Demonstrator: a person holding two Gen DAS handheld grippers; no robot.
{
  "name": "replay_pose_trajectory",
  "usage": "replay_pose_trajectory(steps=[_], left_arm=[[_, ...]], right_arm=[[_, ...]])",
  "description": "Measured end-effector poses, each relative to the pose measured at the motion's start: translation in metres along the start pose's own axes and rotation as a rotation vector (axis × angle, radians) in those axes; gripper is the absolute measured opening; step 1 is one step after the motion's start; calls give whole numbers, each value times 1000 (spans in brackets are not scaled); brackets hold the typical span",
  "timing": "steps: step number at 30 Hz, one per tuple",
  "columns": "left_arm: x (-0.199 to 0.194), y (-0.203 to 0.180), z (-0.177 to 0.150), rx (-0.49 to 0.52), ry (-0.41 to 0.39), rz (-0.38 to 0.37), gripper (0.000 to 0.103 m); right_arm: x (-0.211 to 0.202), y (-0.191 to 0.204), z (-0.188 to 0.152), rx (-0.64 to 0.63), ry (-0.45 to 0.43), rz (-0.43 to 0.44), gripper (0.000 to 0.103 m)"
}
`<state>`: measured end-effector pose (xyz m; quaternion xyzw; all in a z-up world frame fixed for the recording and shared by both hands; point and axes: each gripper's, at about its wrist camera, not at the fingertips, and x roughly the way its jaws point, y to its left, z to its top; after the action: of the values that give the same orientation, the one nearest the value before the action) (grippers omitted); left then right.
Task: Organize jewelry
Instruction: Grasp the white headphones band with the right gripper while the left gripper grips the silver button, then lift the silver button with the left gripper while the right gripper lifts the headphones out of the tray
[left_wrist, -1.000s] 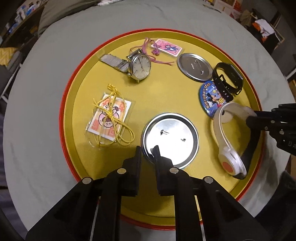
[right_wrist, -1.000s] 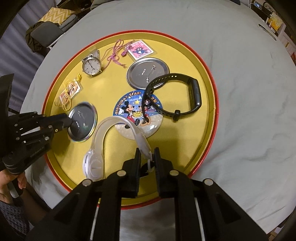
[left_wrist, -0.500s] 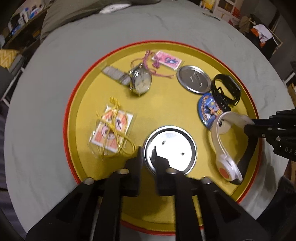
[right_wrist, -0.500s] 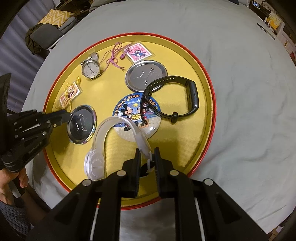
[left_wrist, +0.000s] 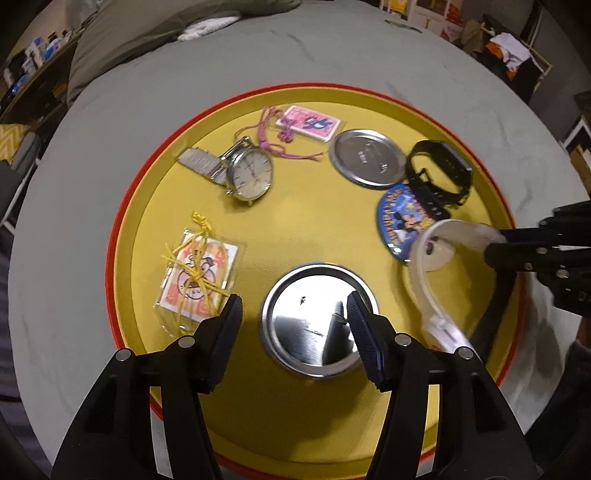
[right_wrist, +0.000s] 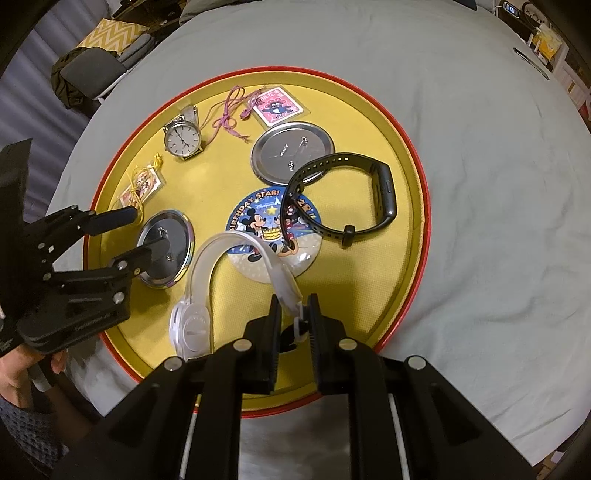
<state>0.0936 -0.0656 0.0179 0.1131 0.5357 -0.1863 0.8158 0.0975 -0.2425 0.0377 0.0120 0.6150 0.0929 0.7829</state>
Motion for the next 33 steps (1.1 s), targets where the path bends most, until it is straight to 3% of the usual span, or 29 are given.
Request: replay_pose_trajectory(steps=[4,6,8,11,21,33], left_arm=[[9,-7,0,31,35,24,57],[12,-8,-2,29,35,30,67],[13,-7,-2,32,36,29,68],[12,-5,-1,18,23,12,51],[2,-2,1,4,3,-2,51],[-56,29,4,-61,-109,-17,51]], right_arm=[[0,-1,0,1,0,0,14],[-1,0,0,0,-1,0,14],[-1,0,0,1,-2,2,14],[-2,0,0,4,-6,1,14],[-6,-1,-1,11,-23,2,15],[-22,3,3,21,-69,12,15]])
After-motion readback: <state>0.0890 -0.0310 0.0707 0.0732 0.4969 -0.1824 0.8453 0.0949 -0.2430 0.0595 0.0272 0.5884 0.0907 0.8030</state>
